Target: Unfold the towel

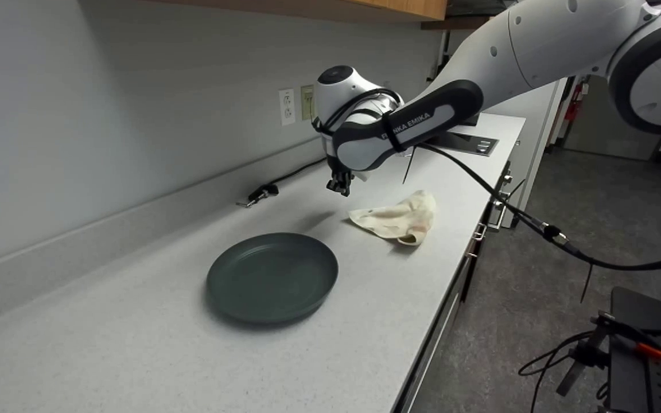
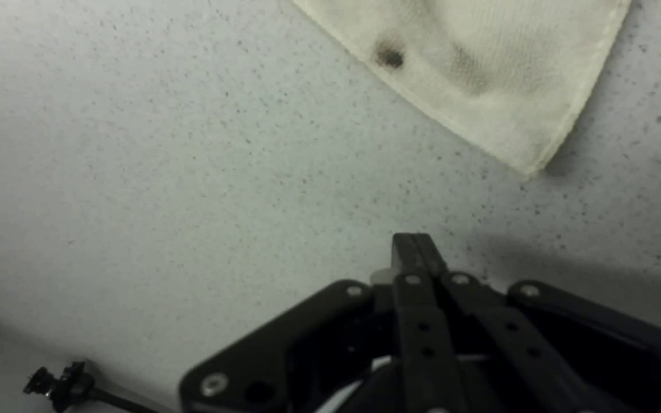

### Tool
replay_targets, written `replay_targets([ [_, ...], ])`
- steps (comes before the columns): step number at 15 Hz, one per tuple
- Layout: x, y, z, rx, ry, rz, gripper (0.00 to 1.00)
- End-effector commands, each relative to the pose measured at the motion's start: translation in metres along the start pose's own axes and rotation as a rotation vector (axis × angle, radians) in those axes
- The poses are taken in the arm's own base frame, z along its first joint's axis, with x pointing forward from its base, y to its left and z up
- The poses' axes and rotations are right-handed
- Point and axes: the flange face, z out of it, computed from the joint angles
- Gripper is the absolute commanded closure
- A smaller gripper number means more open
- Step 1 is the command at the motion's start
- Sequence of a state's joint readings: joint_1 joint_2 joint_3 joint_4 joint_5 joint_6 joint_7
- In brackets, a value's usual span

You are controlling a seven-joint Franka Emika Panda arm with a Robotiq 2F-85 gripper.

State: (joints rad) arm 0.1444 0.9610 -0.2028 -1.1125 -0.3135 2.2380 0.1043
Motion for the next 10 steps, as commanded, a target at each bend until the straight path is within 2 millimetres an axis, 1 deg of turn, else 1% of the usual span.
replay_targets([
  [1,-0.016,0.015,-0.020,0.000,-0.069,-0.043,1.00],
  [4,-0.028,0.023,-0.027,0.024,-0.119,-0.089,1.00],
  [5,-0.034,0.024,-0.026,0.055,-0.139,-0.111,1.00],
  [8,-0.050,0.020,-0.015,0.130,-0.207,-0.158,1.00],
  [10,-0.058,0.015,0.000,0.175,-0.244,-0.171,1.00],
])
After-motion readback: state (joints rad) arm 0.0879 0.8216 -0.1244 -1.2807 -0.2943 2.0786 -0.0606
